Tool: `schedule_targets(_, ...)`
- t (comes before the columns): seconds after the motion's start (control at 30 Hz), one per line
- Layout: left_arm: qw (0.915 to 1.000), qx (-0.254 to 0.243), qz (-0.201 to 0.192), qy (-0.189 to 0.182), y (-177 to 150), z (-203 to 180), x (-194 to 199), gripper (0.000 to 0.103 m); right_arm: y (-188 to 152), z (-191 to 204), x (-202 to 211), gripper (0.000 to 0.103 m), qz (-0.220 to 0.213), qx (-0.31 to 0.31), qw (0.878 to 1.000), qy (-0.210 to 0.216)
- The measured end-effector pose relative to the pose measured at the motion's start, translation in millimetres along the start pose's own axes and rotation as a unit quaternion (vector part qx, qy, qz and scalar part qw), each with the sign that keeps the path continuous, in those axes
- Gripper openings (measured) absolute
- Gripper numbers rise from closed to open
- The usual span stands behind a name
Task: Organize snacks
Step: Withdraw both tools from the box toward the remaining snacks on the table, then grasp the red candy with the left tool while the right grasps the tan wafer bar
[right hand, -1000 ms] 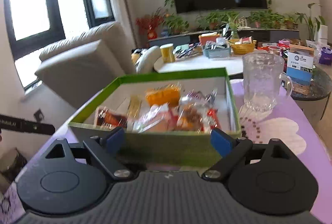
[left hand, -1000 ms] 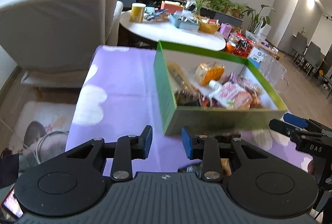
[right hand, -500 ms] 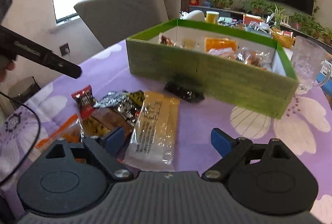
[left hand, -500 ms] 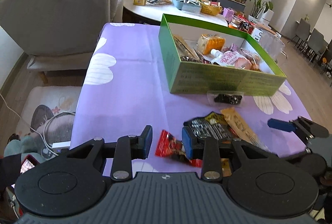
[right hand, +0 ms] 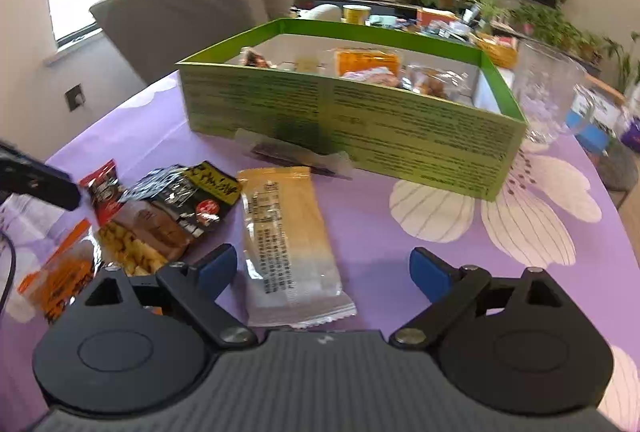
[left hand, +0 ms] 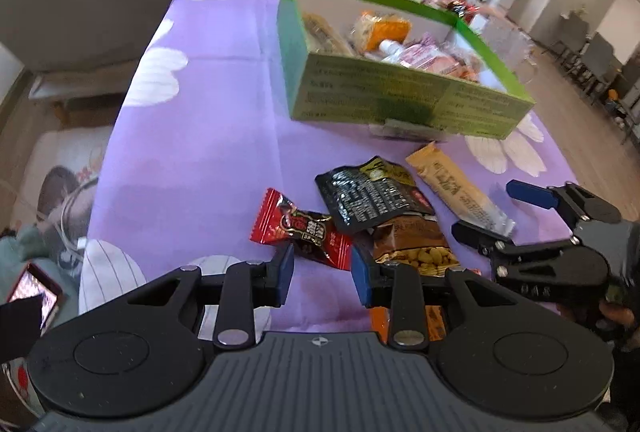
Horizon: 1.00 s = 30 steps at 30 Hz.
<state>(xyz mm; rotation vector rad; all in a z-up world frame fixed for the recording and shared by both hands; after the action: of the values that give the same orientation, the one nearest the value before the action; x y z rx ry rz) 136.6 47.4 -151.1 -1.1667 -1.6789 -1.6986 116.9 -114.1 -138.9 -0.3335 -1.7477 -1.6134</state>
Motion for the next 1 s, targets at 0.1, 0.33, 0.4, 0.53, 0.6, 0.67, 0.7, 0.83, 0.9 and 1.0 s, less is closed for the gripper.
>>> schedule_targets(0.1,0.9995,0.022,0.02,0.013,0,5,-8,0.029,-1,7,-2,0.053,0.002,0.027,1.0,0.008)
schedule_targets(0.33,0.9964,0.076,0.036,0.01,14,13,-17,0.036,4,2,-16,0.053,0.003,-0.008,0.999,0.037)
schedule_targets(0.4,0.9964,0.073,0.038,0.02,20,13,-22,0.036,4,2,-18,0.053,0.001,-0.001,0.999,0.035)
schedule_targets(0.53,0.9969,0.059,0.037,0.037,29,11,-30,0.036,4,4,-16,0.053,0.002,-0.002,0.999,0.035)
schedule_targets(0.6,0.9974,0.043,0.032,0.047,31,8,-33,0.036,4,5,-17,0.053,0.002,-0.002,0.999,0.035)
schedule_targets(0.67,0.9977,0.025,0.03,0.056,30,5,-33,0.036,4,5,-17,0.053,-0.001,-0.002,0.999,0.034)
schedule_targets(0.7,0.9977,0.019,0.029,0.059,29,4,-32,0.036,4,5,-17,0.053,-0.003,-0.003,0.999,0.033)
schedule_targets(0.83,0.9978,0.017,0.032,0.055,23,6,-28,0.036,5,6,-17,0.053,0.0,-0.004,1.0,0.031)
schedule_targets(0.9,0.9979,0.01,0.03,0.056,21,7,-26,0.036,7,7,-16,0.053,-0.004,-0.001,0.999,0.031)
schedule_targets(1.0,0.9981,-0.002,0.026,0.057,19,6,-25,0.036,12,12,-14,0.052,-0.009,0.008,0.999,0.038)
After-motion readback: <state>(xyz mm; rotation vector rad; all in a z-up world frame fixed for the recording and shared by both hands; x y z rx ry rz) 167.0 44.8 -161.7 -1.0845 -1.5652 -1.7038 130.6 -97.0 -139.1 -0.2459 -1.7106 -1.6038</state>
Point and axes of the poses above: each gripper's, at about its wrist camera, not at the fingertips, and x roughly against the way its jaws point, z to its left, y to its top, the point moved 10 cm from there along -x, roughly the way its jaws point, and after that the axes turned 9 degrees about y, right-handed, at the moved point
